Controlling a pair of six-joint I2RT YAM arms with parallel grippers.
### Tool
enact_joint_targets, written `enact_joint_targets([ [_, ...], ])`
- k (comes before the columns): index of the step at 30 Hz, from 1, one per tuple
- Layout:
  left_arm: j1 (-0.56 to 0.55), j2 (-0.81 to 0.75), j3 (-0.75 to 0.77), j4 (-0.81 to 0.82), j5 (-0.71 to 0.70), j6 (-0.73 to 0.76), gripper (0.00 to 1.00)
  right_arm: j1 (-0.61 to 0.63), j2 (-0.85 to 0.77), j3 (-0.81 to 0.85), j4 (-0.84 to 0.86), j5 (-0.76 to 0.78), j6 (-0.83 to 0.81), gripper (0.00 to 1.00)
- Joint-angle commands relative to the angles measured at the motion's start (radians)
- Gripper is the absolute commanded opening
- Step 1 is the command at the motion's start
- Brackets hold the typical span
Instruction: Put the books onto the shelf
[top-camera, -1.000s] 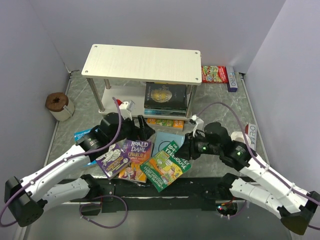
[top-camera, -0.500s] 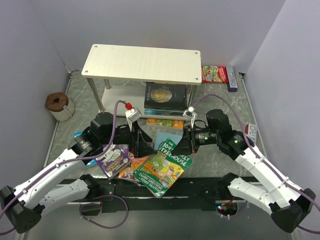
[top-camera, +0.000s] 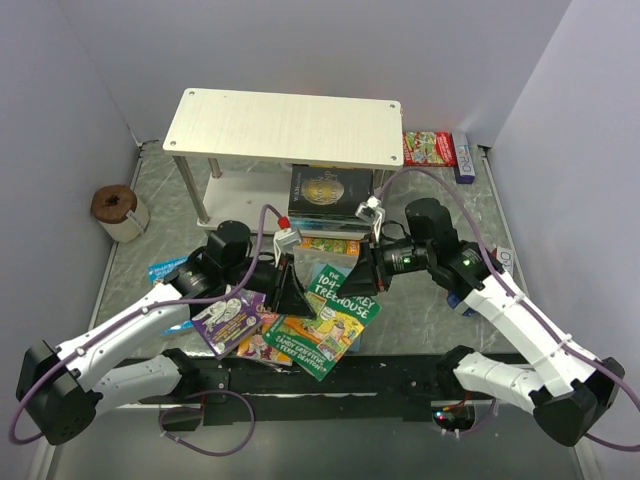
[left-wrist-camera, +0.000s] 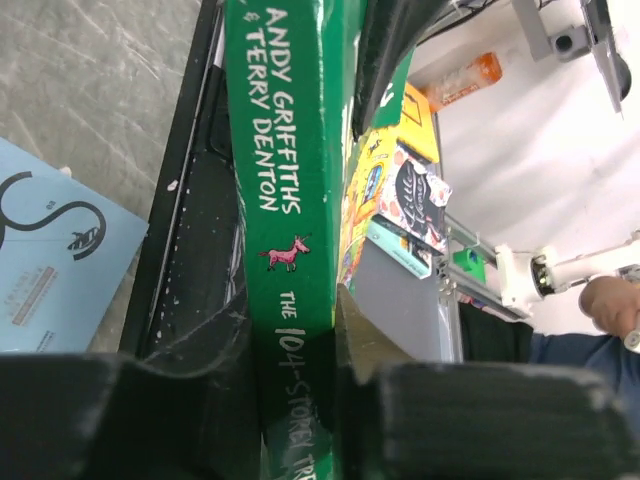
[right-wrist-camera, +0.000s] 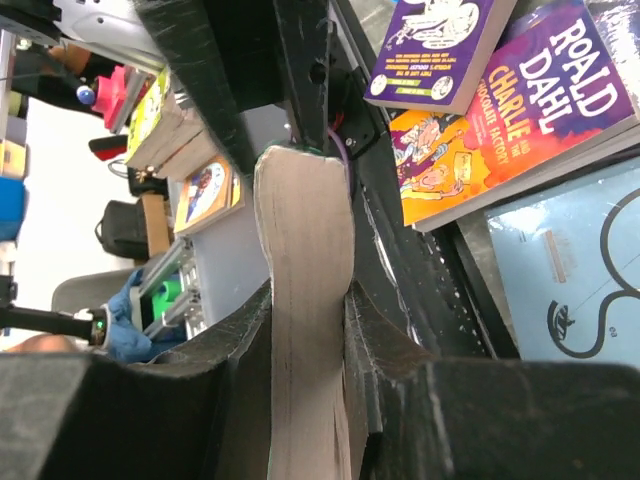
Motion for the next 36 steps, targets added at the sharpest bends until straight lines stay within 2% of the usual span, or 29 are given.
enact_joint_targets([
  [1, 0.002, -0.023, 0.037, 0.067, 0.043, 0.014, 0.01, -0.003, 0.003, 0.119, -0.024, 0.02, -0.04, 0.13],
  [2, 0.002, -0.047, 0.045, 0.069, 0.031, 0.0, 0.01, -0.002, -0.001, 0.132, -0.03, 0.051, -0.04, 0.37],
  [4, 0.001, -0.078, 0.084, 0.044, -0.032, -0.003, 0.01, -0.003, -0.032, 0.178, -0.047, 0.194, -0.037, 0.58],
  [5, 0.001, -0.106, 0.106, 0.027, -0.062, -0.005, 0.01, -0.002, -0.043, 0.197, -0.055, 0.26, -0.031, 0.71],
  [6, 0.004, -0.12, 0.128, 0.017, -0.095, -0.008, 0.01, -0.002, -0.063, 0.215, -0.063, 0.316, -0.025, 0.77],
  [7, 0.005, -0.132, 0.175, 0.006, -0.133, -0.015, 0.01, -0.002, -0.075, 0.25, -0.073, 0.435, -0.016, 0.81],
  [8, 0.007, -0.153, 0.203, 0.003, -0.211, -0.029, 0.01, 0.0, -0.086, 0.263, -0.072, 0.492, -0.006, 0.84],
  [10, 0.011, -0.167, 0.285, 0.01, -0.311, -0.055, 0.01, -0.002, -0.138, 0.252, -0.009, 0.594, 0.036, 0.85],
  [11, 0.011, -0.173, 0.312, 0.039, -0.442, -0.089, 0.01, -0.003, -0.159, 0.239, 0.021, 0.65, 0.049, 0.85],
  [13, 0.014, -0.172, 0.393, 0.07, -0.576, -0.121, 0.01, -0.003, -0.216, 0.19, 0.086, 0.707, 0.09, 0.85],
  [14, 0.013, -0.158, 0.422, 0.093, -0.75, -0.15, 0.01, -0.002, -0.231, 0.177, 0.139, 0.739, 0.098, 0.84],
  [17, 0.014, -0.103, 0.522, 0.11, -1.03, -0.222, 0.01, -0.002, -0.27, 0.128, 0.23, 0.804, 0.138, 0.82],
  [18, 0.014, -0.083, 0.565, 0.142, -1.214, -0.242, 0.01, -0.002, -0.279, 0.119, 0.246, 0.815, 0.153, 0.82],
  [21, 0.016, -0.003, 0.603, 0.246, -1.464, -0.324, 0.01, -0.002, -0.284, 0.087, 0.287, 0.847, 0.178, 0.81],
  [24, 0.019, 0.084, 0.637, 0.355, -1.58, -0.367, 0.07, -0.002, -0.282, 0.073, 0.299, 0.859, 0.182, 0.81],
  [25, 0.02, 0.105, 0.649, 0.362, -1.654, -0.39, 0.07, -0.002, -0.281, 0.065, 0.302, 0.861, 0.182, 0.81],
  [29, 0.045, 0.234, 0.654, 0.527, -1.727, -0.459, 0.03, -0.002, -0.296, 0.028, 0.325, 0.873, 0.19, 0.8],
  [31, 0.05, 0.273, 0.654, 0.596, -1.732, -0.476, 0.04, -0.002, -0.307, 0.01, 0.336, 0.881, 0.192, 0.8],
  [34, 0.062, 0.339, 0.689, 0.492, -1.799, -0.632, 0.03, -0.002, -0.313, -0.008, 0.338, 0.889, 0.196, 0.8],
  [36, 0.067, 0.38, 0.689, 0.423, -1.836, -0.733, 0.08, -0.002, -0.311, -0.018, 0.348, 0.881, 0.204, 0.8],
])
